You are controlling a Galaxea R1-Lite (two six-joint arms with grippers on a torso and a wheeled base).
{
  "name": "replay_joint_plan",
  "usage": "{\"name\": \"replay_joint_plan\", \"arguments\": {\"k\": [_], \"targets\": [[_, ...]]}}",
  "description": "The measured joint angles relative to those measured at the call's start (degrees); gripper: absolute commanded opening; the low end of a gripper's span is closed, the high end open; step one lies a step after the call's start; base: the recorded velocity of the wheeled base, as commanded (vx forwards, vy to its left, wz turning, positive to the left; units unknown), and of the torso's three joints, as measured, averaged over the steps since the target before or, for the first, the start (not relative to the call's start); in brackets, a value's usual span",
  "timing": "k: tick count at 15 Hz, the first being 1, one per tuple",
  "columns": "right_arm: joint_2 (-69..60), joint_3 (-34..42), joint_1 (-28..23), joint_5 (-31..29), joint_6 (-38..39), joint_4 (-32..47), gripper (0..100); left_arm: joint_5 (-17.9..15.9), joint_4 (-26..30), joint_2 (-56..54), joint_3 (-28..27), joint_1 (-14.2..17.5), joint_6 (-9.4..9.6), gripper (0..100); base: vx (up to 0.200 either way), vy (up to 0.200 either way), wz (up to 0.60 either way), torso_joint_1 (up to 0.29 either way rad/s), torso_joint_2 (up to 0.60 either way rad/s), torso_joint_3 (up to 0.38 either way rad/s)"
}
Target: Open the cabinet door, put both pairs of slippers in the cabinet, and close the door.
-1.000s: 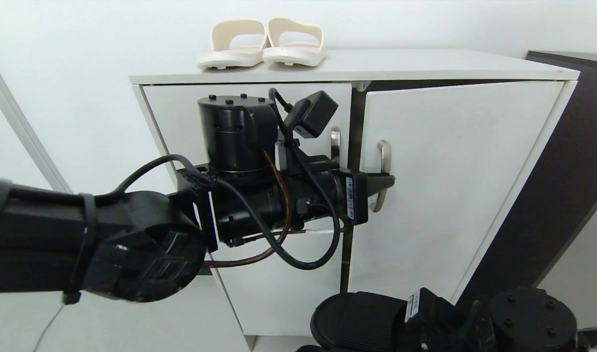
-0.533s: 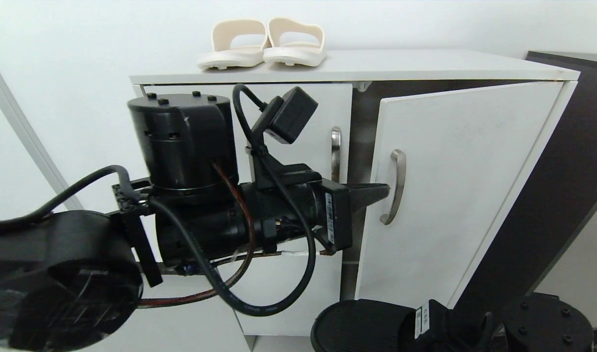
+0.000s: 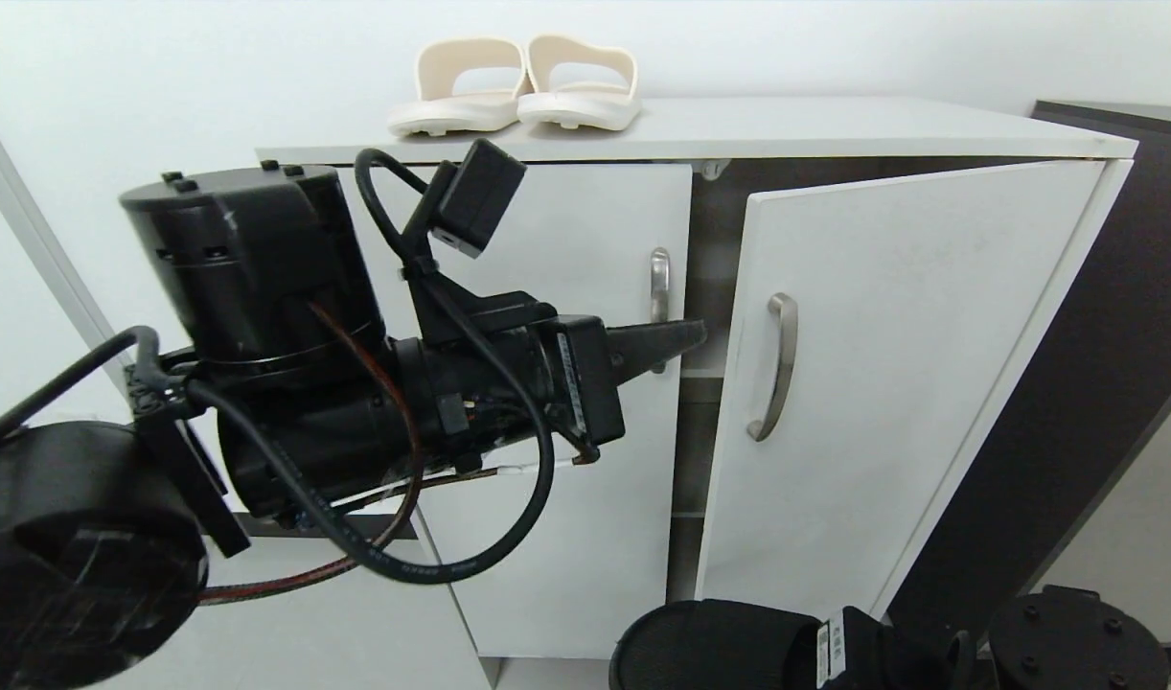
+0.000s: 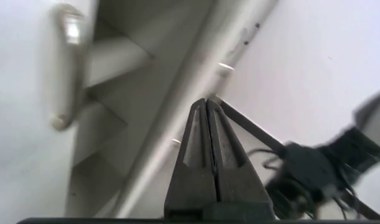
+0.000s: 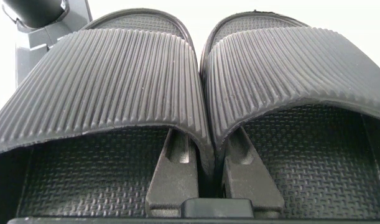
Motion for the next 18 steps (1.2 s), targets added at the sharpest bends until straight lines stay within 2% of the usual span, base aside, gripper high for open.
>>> {"name": "replay_joint_plan", "arguments": {"k": [3,8,10,12,15,18], "targets": [[0.0,0.15,0.13,-0.02,-0.01,0.0,0,0.0,-0.2,4.0,-4.35,1.73,-0.11,0,0.0,0.0,0.0,0.0,0.0,0.0],[0.0,1.3,1.84,-0.13,-0.06,0.22,0,-0.11,-0.2,10.64,-11.3,1.88,-0.06,0,0.0,0.0,0.0,0.0,0.0,0.0],[0.0,2.13,3.04,-0.16,-0.01,0.38,0,-0.11,-0.17,12.47,-12.68,1.77,-0.09,0,0.0,0.0,0.0,0.0,0.0,0.0],[0.05,2.6,4.11,-0.16,0.11,0.38,0,-0.09,-0.17,13.32,-13.04,1.55,-0.11,0,-0.2,0.0,0.0,0.0,0.01,0.002],[0.05,3.73,5.75,-0.22,0.16,0.4,0,0.46,-0.55,13.7,-12.35,-0.5,0.29,0,-0.2,0.0,0.0,0.004,0.0,0.002],[-0.33,4.89,7.86,-0.22,0.02,0.21,0,1.4,-2.47,13.74,-10.75,-6.51,0.6,0,-0.2,0.0,0.0,0.001,0.01,-0.001]]}}
